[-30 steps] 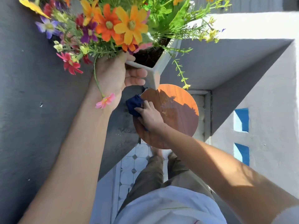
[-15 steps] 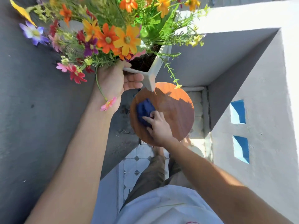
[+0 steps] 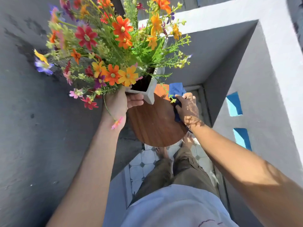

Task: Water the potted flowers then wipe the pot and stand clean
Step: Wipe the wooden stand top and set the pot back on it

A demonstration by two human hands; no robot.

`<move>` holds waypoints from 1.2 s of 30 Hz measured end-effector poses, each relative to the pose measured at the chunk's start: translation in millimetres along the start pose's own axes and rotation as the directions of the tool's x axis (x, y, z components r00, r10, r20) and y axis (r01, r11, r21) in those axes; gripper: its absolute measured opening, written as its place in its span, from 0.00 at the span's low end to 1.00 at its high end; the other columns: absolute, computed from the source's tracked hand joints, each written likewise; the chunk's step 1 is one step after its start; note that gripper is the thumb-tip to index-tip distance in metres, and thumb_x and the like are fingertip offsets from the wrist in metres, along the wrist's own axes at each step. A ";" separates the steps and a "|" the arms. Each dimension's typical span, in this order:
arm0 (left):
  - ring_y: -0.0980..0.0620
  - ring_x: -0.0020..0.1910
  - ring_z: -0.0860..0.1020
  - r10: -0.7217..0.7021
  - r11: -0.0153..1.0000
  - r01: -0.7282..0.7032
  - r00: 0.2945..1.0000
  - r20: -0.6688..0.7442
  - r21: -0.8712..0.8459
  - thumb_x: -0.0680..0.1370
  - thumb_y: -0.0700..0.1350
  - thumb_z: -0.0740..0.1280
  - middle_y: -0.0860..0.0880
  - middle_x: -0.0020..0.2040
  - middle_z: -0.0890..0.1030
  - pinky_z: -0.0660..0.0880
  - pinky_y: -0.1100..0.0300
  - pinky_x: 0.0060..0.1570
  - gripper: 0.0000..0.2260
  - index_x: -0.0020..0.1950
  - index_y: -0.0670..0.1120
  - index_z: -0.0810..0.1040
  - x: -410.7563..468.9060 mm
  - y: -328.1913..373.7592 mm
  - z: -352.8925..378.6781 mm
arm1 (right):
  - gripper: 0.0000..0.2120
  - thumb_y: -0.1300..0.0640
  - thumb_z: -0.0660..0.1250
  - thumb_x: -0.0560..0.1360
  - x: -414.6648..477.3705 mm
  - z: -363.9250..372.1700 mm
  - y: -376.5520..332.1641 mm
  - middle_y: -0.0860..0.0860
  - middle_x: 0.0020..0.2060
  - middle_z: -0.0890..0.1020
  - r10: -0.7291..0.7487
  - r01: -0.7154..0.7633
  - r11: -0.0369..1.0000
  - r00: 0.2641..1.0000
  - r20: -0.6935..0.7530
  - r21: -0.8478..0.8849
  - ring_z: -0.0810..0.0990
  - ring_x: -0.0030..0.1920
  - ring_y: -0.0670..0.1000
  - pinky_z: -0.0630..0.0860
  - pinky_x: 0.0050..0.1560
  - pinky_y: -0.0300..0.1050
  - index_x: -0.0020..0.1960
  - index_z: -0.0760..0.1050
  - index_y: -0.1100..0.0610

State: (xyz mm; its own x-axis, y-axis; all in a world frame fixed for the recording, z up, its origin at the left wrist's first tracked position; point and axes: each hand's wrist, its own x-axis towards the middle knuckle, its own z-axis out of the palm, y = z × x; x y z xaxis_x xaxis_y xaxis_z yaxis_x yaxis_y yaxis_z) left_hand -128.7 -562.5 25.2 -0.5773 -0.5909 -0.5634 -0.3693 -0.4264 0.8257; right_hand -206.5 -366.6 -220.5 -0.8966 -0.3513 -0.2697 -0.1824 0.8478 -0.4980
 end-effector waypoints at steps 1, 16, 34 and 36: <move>0.56 0.20 0.79 -0.007 1.000 0.007 1.000 0.003 0.005 0.83 0.35 0.54 0.41 0.32 0.75 0.76 0.64 0.20 0.14 0.39 0.40 0.72 -1.7 -3.5 -0.5 | 0.23 0.56 0.68 0.73 3.2 -3.7 0.4 0.56 0.60 0.70 0.026 -0.026 1.000 1.000 -0.006 -0.010 0.68 0.62 0.60 0.76 0.54 0.54 0.68 0.74 0.50; 0.58 0.22 0.80 -0.150 0.988 0.151 0.941 0.303 0.022 0.84 0.35 0.43 0.52 0.21 0.80 0.80 0.64 0.29 0.37 0.24 0.44 0.82 -13.7 -70.2 -19.8 | 0.25 0.54 0.69 0.74 -165.9 27.7 2.0 0.53 0.60 0.71 -0.111 0.135 0.988 0.963 0.245 -0.081 0.71 0.59 0.57 0.75 0.58 0.51 0.70 0.73 0.48; 0.54 0.36 0.78 -0.227 0.966 0.207 0.965 0.130 0.156 0.85 0.44 0.46 0.45 0.38 0.80 0.69 0.53 0.61 0.24 0.40 0.44 0.77 -53.4 -181.6 44.4 | 0.18 0.47 0.64 0.71 -161.2 -36.6 58.3 0.56 0.48 0.81 0.586 -0.505 0.685 0.810 0.014 0.525 0.78 0.43 0.50 0.77 0.50 0.46 0.59 0.79 0.49; 0.54 0.33 0.73 -0.283 0.952 0.266 0.954 0.103 0.150 0.85 0.44 0.46 0.49 0.38 0.78 0.76 0.61 0.48 0.23 0.38 0.47 0.76 -58.9 -192.4 49.1 | 0.12 0.47 0.63 0.72 -171.9 -43.0 52.6 0.57 0.46 0.81 0.579 -0.501 0.656 0.814 0.050 0.565 0.78 0.42 0.51 0.78 0.50 0.47 0.53 0.78 0.47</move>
State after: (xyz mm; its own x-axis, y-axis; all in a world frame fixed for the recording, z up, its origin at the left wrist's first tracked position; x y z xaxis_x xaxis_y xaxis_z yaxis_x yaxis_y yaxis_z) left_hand -59.4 -412.0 -99.1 -0.5212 -0.3724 -0.7679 -0.6145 -0.4606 0.6405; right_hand -79.3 -244.5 -164.8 -0.8152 0.1849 -0.5489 0.5575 0.5078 -0.6568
